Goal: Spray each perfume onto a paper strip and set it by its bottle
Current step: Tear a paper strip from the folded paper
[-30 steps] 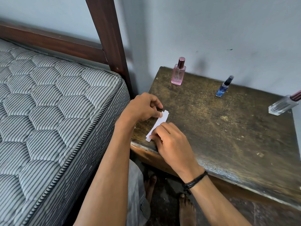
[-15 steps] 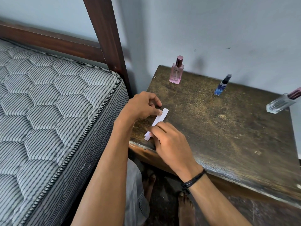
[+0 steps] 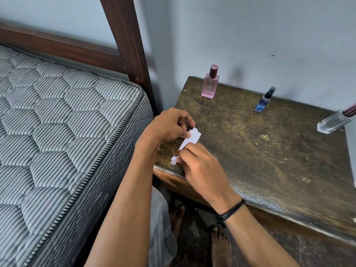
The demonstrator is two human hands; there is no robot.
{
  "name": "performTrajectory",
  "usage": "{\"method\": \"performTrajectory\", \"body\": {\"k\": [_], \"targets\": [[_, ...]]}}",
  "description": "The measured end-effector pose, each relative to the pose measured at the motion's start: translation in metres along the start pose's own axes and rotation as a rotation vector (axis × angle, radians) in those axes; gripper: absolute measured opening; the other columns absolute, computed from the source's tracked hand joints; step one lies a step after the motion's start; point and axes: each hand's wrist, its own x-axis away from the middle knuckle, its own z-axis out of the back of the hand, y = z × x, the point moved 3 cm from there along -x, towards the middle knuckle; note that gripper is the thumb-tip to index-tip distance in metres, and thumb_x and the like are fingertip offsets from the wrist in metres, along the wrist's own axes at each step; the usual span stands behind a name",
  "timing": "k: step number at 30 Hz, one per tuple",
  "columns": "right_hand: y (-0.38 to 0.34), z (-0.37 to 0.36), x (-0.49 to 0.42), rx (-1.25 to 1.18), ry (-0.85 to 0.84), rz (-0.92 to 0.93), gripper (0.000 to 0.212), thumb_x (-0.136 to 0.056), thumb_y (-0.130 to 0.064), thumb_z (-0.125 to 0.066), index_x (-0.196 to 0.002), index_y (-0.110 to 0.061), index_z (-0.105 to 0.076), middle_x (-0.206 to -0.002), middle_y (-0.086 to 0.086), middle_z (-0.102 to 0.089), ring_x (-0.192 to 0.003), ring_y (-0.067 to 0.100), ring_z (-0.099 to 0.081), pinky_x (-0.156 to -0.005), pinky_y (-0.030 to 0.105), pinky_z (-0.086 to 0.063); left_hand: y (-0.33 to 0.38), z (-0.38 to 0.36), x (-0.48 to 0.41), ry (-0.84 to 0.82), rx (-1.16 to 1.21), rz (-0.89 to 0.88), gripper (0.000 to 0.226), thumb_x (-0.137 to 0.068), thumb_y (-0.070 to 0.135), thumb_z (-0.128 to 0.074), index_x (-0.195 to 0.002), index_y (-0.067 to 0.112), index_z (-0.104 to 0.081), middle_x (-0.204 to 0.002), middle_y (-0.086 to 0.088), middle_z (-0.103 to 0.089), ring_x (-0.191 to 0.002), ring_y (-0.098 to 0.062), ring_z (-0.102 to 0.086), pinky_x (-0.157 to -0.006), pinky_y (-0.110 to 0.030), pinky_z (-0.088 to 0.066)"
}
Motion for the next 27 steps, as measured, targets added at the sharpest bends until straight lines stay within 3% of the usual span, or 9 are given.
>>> {"method": "performTrajectory", "body": {"k": [6, 13, 21, 27], "targets": [[0.002, 0.000, 0.000, -0.027, 0.014, 0.010, 0.003, -0.093, -0.008, -0.073, -0.092, -0.007, -0.070, -0.091, 0.003, -0.062, -0.085, 0.022, -0.058, -0.066, 0.036, -0.052, 0.001, 0.000, 0.000, -0.003, -0.019, 0.006, 0.030, -0.073, 0.012, -0.086, -0.090, 0.033, -0.074, -0.070, 0.013, -0.065, -0.057, 0.004, -0.055, -0.082, -0.037, -0.053], [0.005, 0.004, -0.003, -0.112, 0.007, -0.016, 0.017, -0.097, -0.020, -0.061, -0.095, -0.006, -0.072, -0.091, 0.002, -0.065, -0.087, 0.022, -0.060, -0.067, 0.039, -0.055, 0.002, -0.001, 0.000, -0.015, -0.027, 0.011, 0.028, -0.075, 0.012, -0.086, -0.094, 0.030, -0.074, -0.069, 0.013, -0.064, -0.052, 0.008, -0.053, -0.077, -0.031, -0.051], [0.015, 0.023, -0.006, -0.244, -0.020, -0.002, 0.018, -0.089, -0.006, -0.073, -0.106, -0.008, -0.078, -0.097, 0.001, -0.071, -0.092, 0.020, -0.064, -0.084, 0.027, -0.050, 0.002, 0.000, 0.000, -0.008, -0.042, 0.018, 0.032, -0.075, 0.006, -0.081, -0.093, 0.031, -0.074, -0.071, 0.012, -0.064, -0.059, 0.001, -0.055, -0.077, -0.031, -0.052], [0.032, 0.041, -0.009, -0.314, 0.110, -0.098, 0.013, -0.093, -0.004, -0.074, -0.104, -0.008, -0.079, -0.097, -0.001, -0.070, -0.086, 0.014, -0.067, -0.077, 0.033, -0.054, 0.001, -0.001, 0.000, -0.009, -0.025, 0.010, 0.028, -0.075, 0.015, -0.086, -0.096, 0.030, -0.074, -0.071, 0.013, -0.064, -0.056, 0.005, -0.053, -0.072, -0.025, -0.045]]}}
